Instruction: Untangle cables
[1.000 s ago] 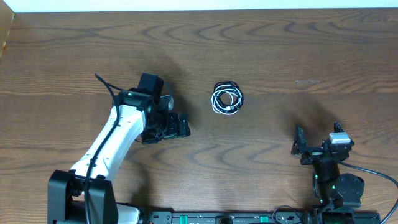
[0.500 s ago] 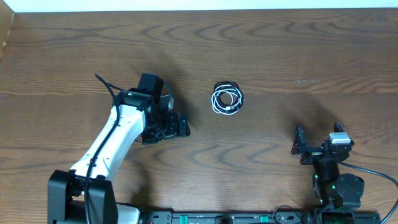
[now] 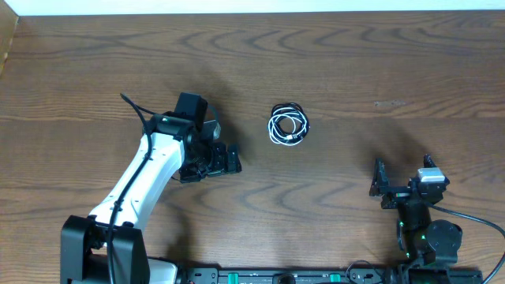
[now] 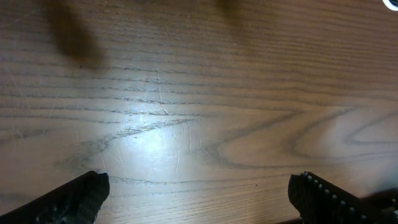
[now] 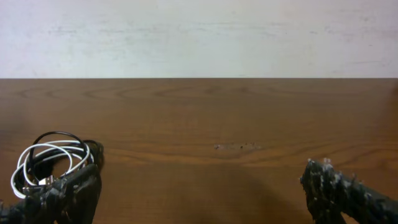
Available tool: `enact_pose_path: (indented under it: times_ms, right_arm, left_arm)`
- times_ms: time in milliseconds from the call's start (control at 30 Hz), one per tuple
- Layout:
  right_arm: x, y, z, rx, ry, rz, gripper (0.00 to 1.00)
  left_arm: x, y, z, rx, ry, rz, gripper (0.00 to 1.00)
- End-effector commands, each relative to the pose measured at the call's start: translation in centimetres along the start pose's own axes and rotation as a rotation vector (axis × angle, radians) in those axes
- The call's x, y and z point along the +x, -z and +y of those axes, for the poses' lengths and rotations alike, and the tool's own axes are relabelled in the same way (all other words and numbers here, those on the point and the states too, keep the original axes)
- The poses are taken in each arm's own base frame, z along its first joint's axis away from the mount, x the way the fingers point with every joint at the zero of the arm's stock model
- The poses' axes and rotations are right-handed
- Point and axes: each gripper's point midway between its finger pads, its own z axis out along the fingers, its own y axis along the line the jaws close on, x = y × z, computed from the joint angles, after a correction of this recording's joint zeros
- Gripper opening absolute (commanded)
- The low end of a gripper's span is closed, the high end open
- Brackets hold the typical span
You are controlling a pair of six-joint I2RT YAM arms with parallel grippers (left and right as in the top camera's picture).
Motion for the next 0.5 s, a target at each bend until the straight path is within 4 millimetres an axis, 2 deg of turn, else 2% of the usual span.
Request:
enact_pose_path:
  times_ms: [0,467]
  right_arm:
    - [0.18,-0.01,-0.03,0.003,-0.002,0.006,0.99]
    - [0.18,-0.01,-0.03,0.003,-0.002,0.006,0.99]
  left_arm:
    - [0.10,-0.19,-0.13,0.006,0.008,0.008,0.98]
    - [-0.05,-0.19,-0.18,0.008,0.006,0.002,0.98]
